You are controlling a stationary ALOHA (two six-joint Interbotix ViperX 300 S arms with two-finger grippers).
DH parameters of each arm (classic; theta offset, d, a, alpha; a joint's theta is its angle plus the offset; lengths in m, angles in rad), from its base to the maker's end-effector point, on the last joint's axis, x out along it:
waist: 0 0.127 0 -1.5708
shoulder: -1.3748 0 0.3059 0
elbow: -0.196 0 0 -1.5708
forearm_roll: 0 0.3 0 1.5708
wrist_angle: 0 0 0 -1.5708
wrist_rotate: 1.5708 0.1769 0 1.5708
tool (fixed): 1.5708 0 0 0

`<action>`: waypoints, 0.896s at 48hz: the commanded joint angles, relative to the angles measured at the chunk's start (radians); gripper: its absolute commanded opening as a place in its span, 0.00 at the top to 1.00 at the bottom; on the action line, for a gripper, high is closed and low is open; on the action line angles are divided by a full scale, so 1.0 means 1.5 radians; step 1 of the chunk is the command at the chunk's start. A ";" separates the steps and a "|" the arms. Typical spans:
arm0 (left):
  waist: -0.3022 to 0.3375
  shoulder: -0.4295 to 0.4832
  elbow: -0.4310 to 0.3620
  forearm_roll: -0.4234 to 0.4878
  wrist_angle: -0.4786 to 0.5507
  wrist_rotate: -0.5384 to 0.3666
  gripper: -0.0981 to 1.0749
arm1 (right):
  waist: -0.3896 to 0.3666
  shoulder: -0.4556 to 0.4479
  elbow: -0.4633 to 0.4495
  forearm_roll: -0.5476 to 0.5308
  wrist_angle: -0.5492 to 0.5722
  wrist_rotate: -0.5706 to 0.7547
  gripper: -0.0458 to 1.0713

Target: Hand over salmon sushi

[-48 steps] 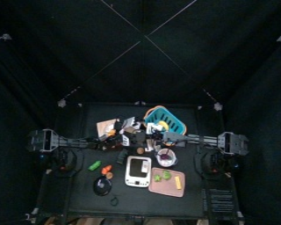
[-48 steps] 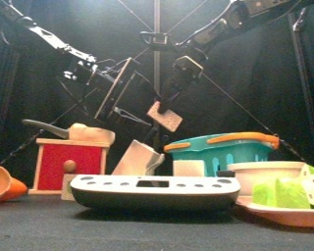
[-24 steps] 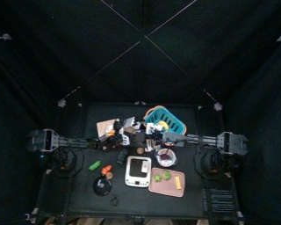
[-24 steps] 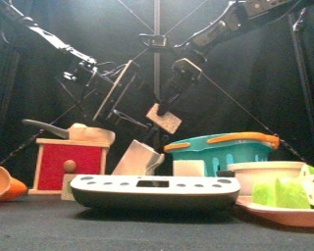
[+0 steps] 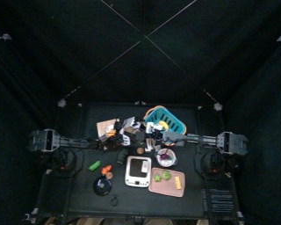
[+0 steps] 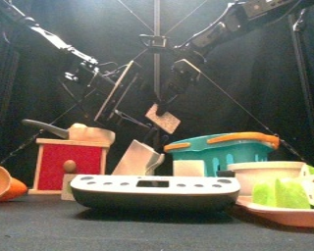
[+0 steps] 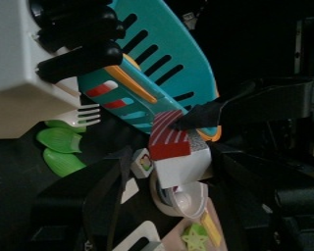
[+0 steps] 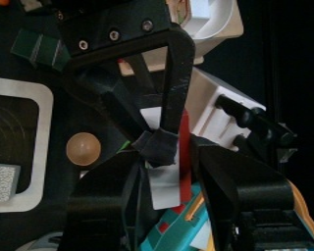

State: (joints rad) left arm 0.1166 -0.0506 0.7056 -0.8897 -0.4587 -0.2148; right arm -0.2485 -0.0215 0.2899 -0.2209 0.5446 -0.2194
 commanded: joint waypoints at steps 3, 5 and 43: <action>0.000 -0.003 -0.012 0.000 -0.006 0.002 0.29 | -0.004 -0.014 -0.016 0.000 -0.009 0.001 0.40; 0.000 -0.002 -0.012 0.000 -0.006 0.002 0.33 | -0.004 -0.013 -0.016 -0.001 -0.009 0.001 0.40; 0.004 -0.012 0.016 0.015 -0.006 0.004 0.44 | -0.014 -0.039 0.029 0.064 -0.074 -0.008 0.02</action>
State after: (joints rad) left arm 0.1197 -0.0506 0.7363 -0.8774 -0.4633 -0.2102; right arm -0.2623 -0.0245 0.3329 -0.1381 0.4587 -0.2255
